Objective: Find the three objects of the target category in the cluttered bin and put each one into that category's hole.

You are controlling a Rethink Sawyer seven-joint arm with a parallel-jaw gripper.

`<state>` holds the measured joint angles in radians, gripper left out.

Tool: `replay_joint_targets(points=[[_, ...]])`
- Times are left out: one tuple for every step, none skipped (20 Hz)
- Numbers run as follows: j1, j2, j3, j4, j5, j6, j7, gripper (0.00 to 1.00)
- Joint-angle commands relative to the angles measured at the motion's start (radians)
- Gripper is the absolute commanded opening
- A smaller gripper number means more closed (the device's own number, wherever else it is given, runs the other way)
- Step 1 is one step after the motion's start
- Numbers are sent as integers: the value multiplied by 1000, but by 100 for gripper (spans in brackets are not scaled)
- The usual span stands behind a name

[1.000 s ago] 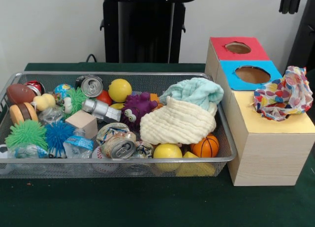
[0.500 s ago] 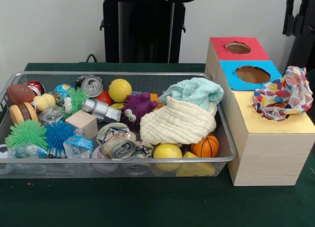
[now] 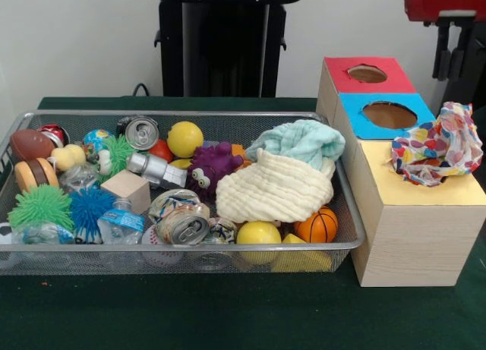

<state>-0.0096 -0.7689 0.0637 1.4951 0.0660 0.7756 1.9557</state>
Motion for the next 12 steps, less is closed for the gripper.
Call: replay_joint_targets(points=[[2,84,-10,-13,-58,-82,117,0],[5,92,-16,-20,-62,-81,120,0],[4,101,-16,-21,-63,-92,120,0],[2,110,-14,-18,-66,-114,118,0],[4,115,-17,-15,-66,-129,125,0],[3,117,-17,-13,-64,-132,127,0],[2,119,-17,-10,-61,-136,130,0],[2,123,-18,-14,-61,-133,130,0],[2,130,-19,-19,-61,-135,129,0],[2,138,-19,-21,-62,-146,128,0],[2,142,-20,-24,-63,-153,127,0],[3,147,-20,-26,-63,-160,125,0]])
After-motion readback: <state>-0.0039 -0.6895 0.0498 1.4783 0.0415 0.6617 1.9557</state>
